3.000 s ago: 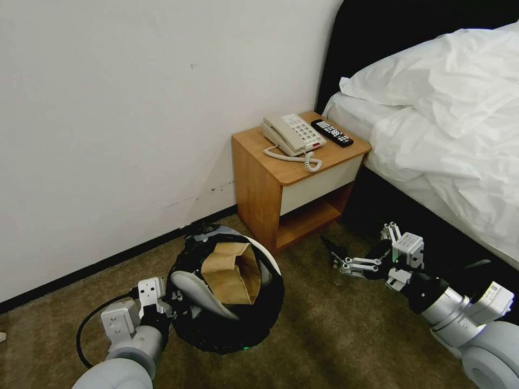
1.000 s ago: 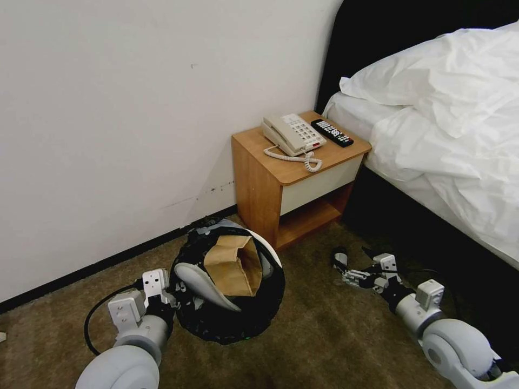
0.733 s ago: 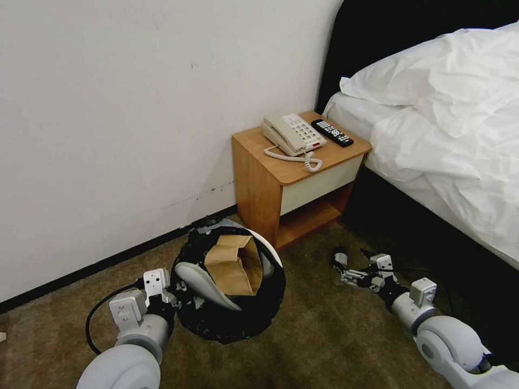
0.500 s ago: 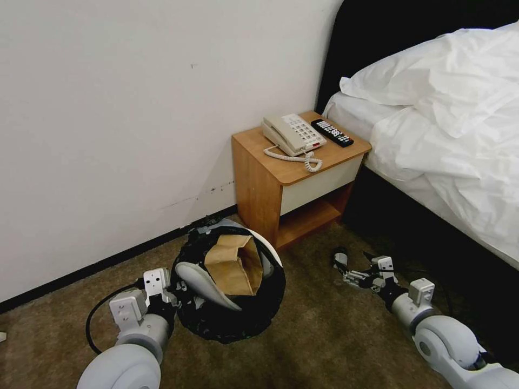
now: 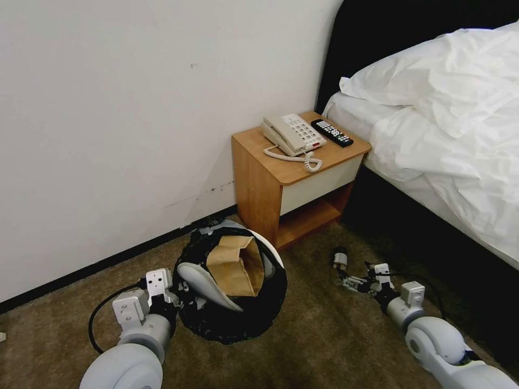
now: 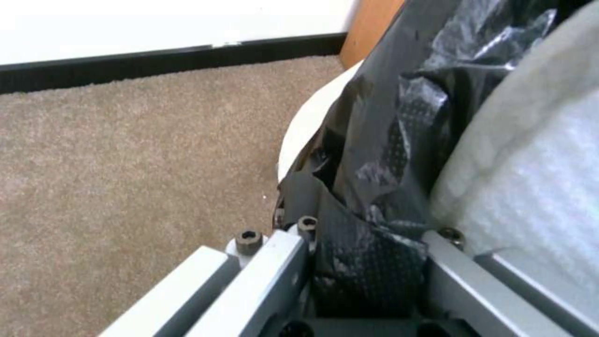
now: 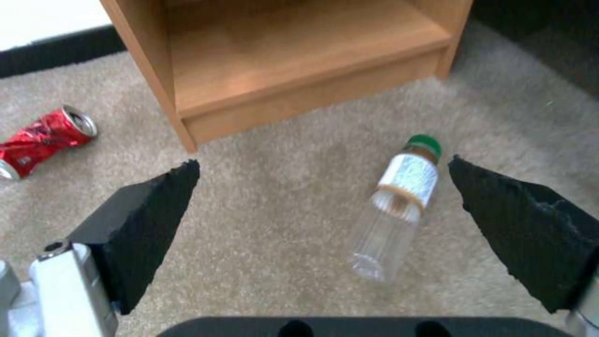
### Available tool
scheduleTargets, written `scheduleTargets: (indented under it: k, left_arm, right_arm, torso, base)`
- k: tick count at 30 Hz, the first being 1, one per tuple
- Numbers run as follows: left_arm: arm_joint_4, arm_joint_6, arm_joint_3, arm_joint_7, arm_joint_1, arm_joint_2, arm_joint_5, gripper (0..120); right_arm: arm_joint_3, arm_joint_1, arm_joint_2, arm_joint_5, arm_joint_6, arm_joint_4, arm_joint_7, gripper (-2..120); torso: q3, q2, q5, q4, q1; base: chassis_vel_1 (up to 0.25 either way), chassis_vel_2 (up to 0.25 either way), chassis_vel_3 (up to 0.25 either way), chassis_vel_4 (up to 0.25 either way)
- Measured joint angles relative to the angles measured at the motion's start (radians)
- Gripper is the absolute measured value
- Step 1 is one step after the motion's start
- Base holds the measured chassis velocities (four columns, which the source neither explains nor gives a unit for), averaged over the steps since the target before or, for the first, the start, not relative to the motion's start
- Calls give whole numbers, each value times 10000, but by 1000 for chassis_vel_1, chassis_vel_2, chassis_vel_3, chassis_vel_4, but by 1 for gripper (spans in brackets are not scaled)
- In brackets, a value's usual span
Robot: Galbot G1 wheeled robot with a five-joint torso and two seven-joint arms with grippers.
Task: Pick up the trash bin, then pick up the garbage from the floor and place it into the trash bin.
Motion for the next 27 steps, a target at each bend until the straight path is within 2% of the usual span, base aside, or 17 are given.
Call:
scheduleTargets:
  k: [10,27]
  left_arm:
    - [-46,-14,-45,22,98,5,23,0]
    - [-38,-32,-16,46,138,-20,98,0]
  right_arm:
    - [-758,802,288,271,-314,-958,425,100]
    - [-1054,1843,939,381,-591,-2423,908,100]
  torso:
    - [0,0,-2,-2,0]
    - [-1,0,-2,-1,0]
  base:
    - [0,0,0,0]
    - [0,0,0,0]
